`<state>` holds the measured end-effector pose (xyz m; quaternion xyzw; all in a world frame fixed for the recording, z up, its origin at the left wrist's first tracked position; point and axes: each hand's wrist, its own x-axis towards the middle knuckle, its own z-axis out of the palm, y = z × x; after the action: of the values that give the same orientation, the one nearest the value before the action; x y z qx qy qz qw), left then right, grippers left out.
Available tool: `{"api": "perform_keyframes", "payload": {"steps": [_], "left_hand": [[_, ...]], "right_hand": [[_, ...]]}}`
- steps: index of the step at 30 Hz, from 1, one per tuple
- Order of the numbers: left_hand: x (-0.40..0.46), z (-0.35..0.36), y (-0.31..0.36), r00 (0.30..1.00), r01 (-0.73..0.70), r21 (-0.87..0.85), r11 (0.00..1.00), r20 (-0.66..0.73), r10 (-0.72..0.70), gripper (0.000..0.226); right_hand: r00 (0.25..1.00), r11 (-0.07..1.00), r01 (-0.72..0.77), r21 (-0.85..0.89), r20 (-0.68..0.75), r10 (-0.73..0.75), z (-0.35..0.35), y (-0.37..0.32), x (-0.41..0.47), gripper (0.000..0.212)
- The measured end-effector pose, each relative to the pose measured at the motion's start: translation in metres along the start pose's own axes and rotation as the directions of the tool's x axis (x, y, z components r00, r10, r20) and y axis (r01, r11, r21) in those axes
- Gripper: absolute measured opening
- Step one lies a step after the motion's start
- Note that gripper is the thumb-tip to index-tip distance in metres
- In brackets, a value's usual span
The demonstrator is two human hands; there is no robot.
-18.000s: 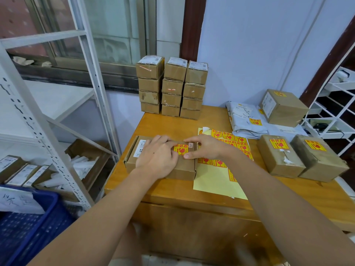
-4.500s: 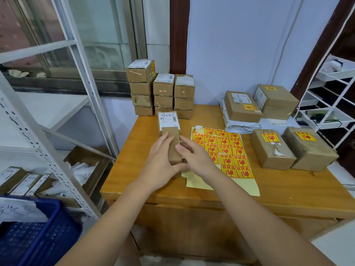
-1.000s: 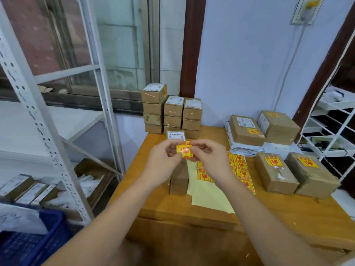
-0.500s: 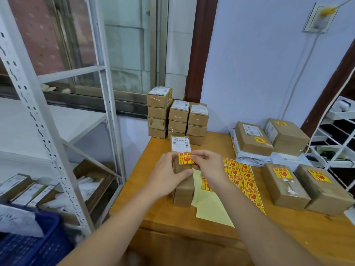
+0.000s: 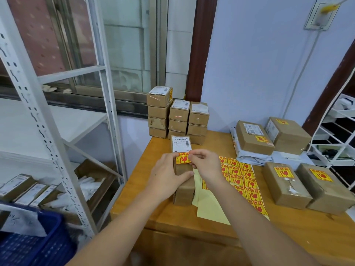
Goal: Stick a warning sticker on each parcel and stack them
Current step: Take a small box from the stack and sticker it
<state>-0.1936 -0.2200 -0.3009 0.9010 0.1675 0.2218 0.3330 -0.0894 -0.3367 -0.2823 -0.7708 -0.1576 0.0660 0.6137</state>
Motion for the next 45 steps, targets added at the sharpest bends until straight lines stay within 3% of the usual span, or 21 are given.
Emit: {"api": "perform_keyframes", "payload": {"steps": [16,26,30,36,45], "left_hand": [[0.002,0.0,0.002,0.991,-0.131,0.229,0.965,0.022,0.13,0.067],[0.001,-0.004,0.008,0.994,-0.091,0.279,0.956,0.086,0.07,0.066],[0.0,-0.004,0.009,0.994,-0.082,0.28,0.956,0.097,0.057,0.066],[-0.002,-0.003,0.008,0.994,-0.073,0.264,0.962,0.096,0.049,0.065],[-0.002,-0.001,0.006,0.998,-0.053,0.2,0.978,0.049,0.044,0.053]], "right_hand": [[0.999,0.999,0.018,-0.037,0.036,-0.017,-0.003,-0.001,0.004,0.01],[0.998,0.999,0.045,-0.019,0.041,-0.044,-0.006,-0.001,0.011,0.015],[0.988,0.973,0.14,-0.186,-0.044,-0.15,-0.008,0.004,0.015,0.017],[0.992,0.983,0.009,-0.183,0.122,0.014,0.007,0.01,0.026,0.04],[0.982,0.993,0.012,-0.121,0.191,0.012,0.009,0.01,0.035,0.021]]}}
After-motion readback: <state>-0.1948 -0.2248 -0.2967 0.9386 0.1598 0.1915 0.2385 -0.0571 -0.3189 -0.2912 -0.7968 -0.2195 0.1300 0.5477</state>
